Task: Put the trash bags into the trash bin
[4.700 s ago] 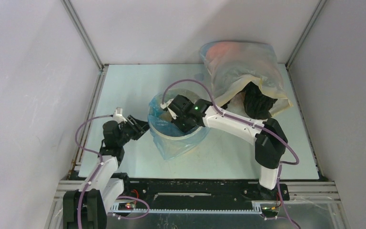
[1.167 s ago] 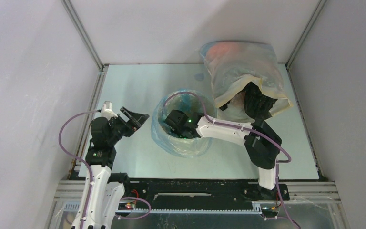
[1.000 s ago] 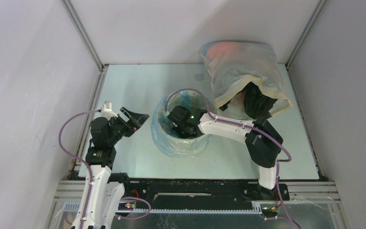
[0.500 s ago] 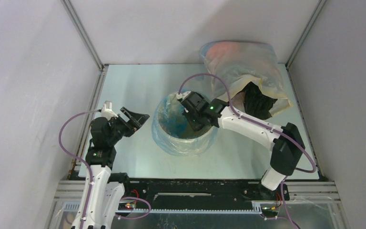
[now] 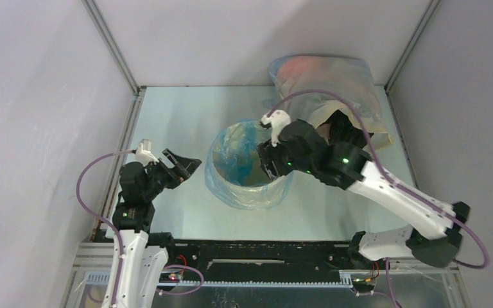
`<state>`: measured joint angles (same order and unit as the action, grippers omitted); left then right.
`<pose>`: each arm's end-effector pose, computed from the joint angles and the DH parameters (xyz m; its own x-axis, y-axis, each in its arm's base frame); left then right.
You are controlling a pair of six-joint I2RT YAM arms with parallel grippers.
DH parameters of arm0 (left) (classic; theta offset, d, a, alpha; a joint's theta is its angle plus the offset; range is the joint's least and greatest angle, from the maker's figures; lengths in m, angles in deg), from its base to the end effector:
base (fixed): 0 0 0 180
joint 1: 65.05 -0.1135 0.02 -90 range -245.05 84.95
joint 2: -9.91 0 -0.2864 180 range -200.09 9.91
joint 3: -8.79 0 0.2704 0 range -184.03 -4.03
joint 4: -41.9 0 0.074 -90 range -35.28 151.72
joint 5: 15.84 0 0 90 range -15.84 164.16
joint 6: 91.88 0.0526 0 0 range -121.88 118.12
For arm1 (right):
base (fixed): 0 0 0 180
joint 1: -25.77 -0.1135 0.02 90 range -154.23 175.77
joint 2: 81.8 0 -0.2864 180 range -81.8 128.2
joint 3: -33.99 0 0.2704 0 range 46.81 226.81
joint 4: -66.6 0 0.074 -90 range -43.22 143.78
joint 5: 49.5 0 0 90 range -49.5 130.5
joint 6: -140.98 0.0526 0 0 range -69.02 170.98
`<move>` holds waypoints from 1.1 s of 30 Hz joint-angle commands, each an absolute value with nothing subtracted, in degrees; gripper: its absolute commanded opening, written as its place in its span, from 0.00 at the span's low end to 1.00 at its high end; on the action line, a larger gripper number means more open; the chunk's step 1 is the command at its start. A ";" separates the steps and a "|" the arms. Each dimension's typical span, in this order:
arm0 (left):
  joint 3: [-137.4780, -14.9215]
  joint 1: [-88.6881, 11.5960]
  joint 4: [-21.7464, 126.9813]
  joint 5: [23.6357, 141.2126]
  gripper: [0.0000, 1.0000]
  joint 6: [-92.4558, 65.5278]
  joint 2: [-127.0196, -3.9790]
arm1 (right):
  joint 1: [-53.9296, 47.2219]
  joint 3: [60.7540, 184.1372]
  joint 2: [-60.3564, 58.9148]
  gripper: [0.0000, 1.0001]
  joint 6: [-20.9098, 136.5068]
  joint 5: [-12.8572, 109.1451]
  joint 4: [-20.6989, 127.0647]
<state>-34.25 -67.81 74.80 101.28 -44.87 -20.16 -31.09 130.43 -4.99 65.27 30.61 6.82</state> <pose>0.1502 -0.0168 0.2765 -0.5117 -0.6323 -0.5817 0.0496 0.6542 -0.7547 0.1746 0.2509 0.4021 -0.5275 -0.3631 -0.7680 -0.6428 0.7617 0.0813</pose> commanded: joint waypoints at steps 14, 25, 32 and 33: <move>-36.25 -68.10 80.36 92.03 1.00 -38.88 -6.76 | -32.32 103.83 -36.96 1.00 68.36 11.16 19.99; -25.41 -68.12 61.79 84.48 1.00 -44.97 -8.87 | -21.66 82.00 -43.76 1.00 60.46 5.21 41.80; -24.96 -68.12 57.00 69.44 1.00 -40.45 -15.67 | 5.23 78.20 -40.65 1.00 65.63 31.01 50.41; -24.88 -68.12 55.61 67.65 1.00 -39.91 -16.89 | 7.36 76.68 -40.59 1.00 64.57 32.33 54.07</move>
